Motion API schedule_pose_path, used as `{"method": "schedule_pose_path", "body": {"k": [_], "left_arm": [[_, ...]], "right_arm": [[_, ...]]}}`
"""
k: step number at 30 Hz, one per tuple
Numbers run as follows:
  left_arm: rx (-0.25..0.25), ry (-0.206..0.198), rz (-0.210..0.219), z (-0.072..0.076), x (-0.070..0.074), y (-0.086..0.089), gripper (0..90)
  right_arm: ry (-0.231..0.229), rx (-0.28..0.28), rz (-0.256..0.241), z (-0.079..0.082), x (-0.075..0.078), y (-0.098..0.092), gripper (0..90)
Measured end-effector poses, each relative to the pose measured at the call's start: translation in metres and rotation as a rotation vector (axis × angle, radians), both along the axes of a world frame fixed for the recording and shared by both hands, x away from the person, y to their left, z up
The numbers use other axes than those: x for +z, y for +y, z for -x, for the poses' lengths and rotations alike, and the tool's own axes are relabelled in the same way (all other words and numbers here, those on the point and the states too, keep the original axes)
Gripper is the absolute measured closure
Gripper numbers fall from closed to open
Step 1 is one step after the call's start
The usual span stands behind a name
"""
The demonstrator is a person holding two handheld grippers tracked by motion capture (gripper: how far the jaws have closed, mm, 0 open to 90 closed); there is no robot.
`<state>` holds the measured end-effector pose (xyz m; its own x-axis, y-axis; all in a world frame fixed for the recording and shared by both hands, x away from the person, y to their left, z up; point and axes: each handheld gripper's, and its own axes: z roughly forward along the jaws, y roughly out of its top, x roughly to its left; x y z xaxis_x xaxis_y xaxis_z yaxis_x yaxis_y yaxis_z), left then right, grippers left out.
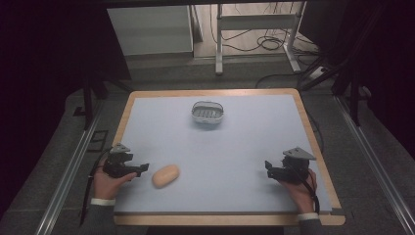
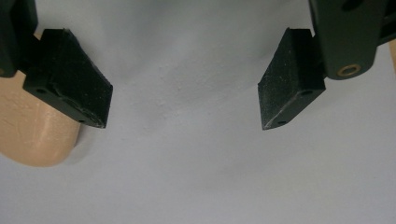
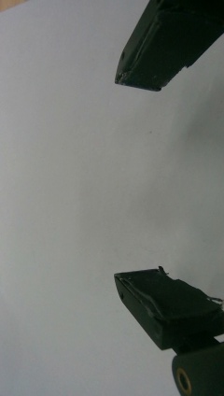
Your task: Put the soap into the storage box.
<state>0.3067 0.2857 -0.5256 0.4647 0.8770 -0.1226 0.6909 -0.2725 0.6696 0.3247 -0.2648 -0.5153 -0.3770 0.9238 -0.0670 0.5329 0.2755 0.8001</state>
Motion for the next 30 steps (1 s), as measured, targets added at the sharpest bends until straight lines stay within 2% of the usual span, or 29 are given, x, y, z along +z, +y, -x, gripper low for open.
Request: {"method": "schedule_pose_path", "body": {"k": [3,5,8,12,21,24,30], "left_arm": [[-0.006,0.004,0.0,-0.001,0.001,-0.002,17.9],[-0.007,0.005,-0.002,-0.002,0.001,-0.002,17.9],[-0.008,0.007,-0.007,-0.001,0.001,-0.003,17.9],[0.0,-0.003,-0.009,0.0,0.003,-0.004,18.1],[0.01,0.015,-0.016,-0.003,0.003,-0.002,18.7],[0.008,0.025,-0.028,-0.005,0.009,-0.005,18.7],[-0.015,0.03,-0.034,-0.005,0.023,-0.014,19.1]], "right_arm": [[0.004,0.012,-0.026,0.003,-0.002,-0.003,6.6],[0.003,0.001,-0.043,0.004,-0.001,-0.004,6.6],[-0.024,-0.006,-0.033,0.009,0.004,-0.006,6.7],[-0.031,-0.008,-0.061,0.014,0.007,-0.012,6.7],[-0.045,0.001,-0.04,0.013,0.007,-0.014,7.7],[-0.037,0.024,-0.036,0.012,0.006,-0.012,7.7],[-0.04,0.024,-0.053,0.012,0.006,-0.013,7.7]]}}
